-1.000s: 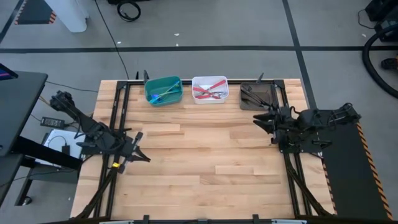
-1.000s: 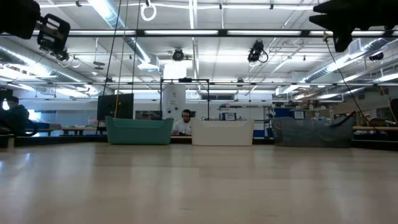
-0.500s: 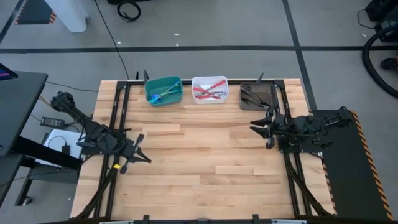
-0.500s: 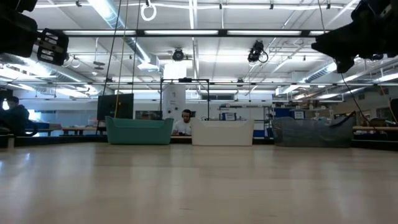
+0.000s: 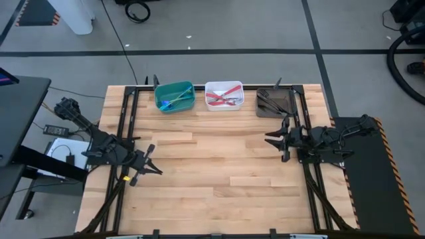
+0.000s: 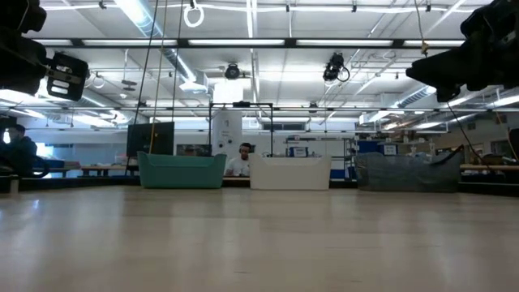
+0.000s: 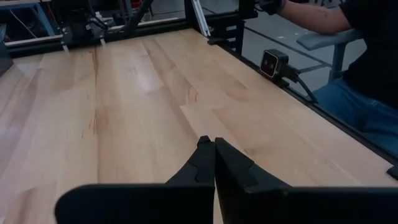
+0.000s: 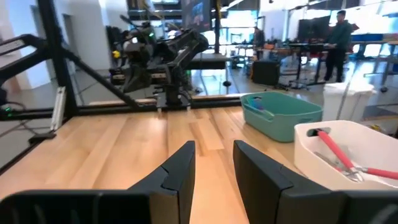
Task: Sort silverware by color (type)
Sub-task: Return to Home Position
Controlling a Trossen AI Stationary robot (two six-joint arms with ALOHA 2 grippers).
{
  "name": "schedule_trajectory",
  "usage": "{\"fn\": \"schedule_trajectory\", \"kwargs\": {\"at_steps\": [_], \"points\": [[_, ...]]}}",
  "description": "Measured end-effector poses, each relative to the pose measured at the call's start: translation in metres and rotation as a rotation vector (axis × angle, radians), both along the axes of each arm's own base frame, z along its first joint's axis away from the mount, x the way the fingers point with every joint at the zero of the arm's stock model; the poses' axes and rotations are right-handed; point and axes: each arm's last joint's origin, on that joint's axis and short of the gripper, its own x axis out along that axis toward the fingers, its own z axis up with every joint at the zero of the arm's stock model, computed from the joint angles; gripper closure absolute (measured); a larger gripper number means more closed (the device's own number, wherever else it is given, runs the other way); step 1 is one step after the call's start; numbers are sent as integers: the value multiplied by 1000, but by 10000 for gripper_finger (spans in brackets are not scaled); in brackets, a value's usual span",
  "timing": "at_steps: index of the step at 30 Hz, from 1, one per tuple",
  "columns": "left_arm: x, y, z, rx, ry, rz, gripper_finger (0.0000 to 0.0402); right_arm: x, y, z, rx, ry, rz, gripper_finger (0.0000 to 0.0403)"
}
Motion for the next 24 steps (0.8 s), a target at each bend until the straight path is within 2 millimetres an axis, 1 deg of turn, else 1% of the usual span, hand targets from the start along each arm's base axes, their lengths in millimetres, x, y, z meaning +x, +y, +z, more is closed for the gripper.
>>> {"fn": "schedule_trajectory", "kwargs": {"at_steps": [6,9,16,22,24], "points": [[0,0,0,21,-6,-5,395,0,2,-2,-38,28,60,285],[1,1,0,28,-10,2,395,0,2,-2,-53,29,63,285],[8,14,0,50,-15,128,395,0,0,-2,-52,27,4,285],[12,23,0,24,-6,224,395,0,0,-2,-51,26,2,285],[13,26,0,55,-13,238,395,0,0,-2,-51,25,2,285]]}}
